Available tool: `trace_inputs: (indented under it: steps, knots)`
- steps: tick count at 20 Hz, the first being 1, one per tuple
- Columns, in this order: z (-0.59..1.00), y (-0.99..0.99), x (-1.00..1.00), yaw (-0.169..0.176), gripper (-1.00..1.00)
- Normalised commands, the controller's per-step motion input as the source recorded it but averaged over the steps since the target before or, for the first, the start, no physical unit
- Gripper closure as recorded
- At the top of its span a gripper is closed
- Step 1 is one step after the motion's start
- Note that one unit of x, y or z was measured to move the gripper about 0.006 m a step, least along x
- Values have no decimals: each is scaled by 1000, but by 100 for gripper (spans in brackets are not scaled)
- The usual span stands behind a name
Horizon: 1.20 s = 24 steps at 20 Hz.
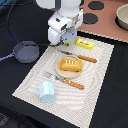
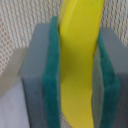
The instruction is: Interact with the objects in diverse but meaningful ways.
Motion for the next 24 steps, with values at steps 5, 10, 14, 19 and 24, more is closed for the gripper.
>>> trace_inputs:
  steps: [5, 10, 14, 19, 24]
  knots:
    - [1000, 3, -409, -3, 100]
    - [942, -97, -120, 0, 100]
    - [204, -544, -19, 36, 100]
    - [17, -853, 0, 48, 100]
    - [0, -894, 0, 39, 100]
